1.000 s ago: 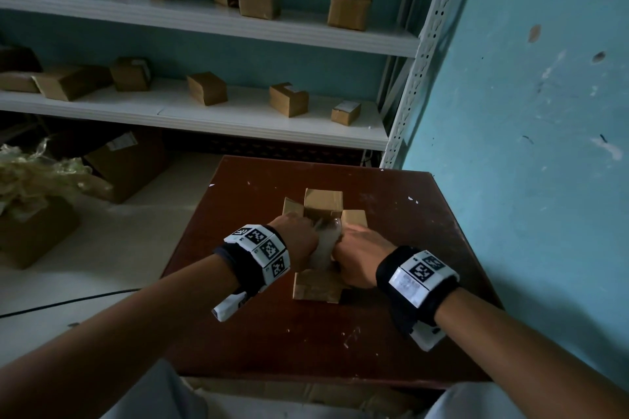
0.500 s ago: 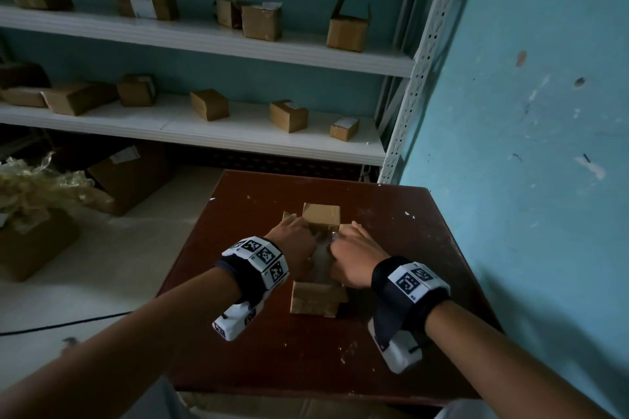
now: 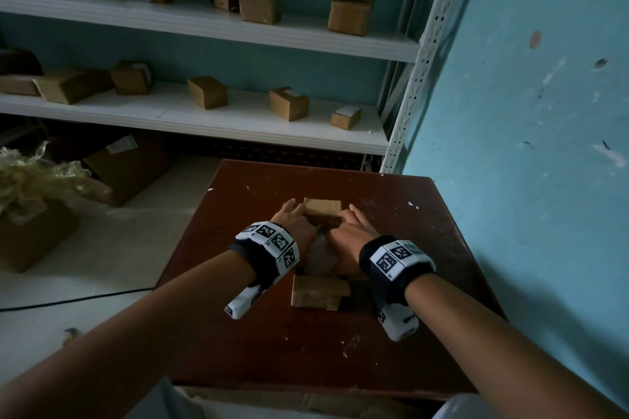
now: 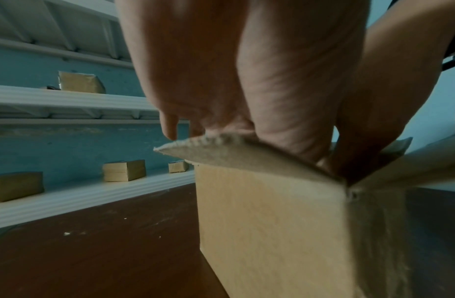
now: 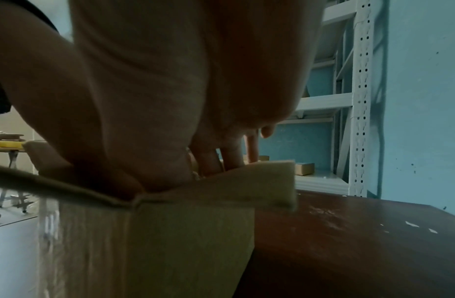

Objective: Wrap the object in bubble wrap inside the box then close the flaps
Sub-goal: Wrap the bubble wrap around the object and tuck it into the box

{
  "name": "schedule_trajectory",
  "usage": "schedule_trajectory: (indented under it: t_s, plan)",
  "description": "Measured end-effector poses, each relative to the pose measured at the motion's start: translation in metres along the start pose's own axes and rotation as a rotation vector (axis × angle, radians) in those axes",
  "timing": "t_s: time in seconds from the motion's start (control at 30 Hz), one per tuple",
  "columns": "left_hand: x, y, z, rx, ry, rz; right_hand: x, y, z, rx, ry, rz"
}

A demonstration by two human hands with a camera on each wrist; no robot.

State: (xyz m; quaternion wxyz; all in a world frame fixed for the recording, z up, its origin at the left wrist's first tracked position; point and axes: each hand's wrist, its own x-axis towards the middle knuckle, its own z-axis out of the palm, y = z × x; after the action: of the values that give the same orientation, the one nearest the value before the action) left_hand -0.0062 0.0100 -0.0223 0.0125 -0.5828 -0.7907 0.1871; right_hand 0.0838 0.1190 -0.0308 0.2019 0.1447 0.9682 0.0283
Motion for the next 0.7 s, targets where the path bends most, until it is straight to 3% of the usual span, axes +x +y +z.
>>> schedule_trajectory:
  t_s: [0.23, 0.47, 0.7]
  plan:
    - [0.010, 0.003, -0.004, -0.093, -0.054, -0.013, -0.004, -0.003, -0.002, 0.008, 0.003, -0.061]
    - [0.021, 0.002, 0.017, -0.263, -0.098, -0.062, -0.007, -0.003, 0.000, 0.150, -0.020, 0.030]
    - [0.015, 0.002, 0.017, -0.227, -0.074, -0.044, -0.014, -0.007, -0.010, 0.179, -0.081, 0.035]
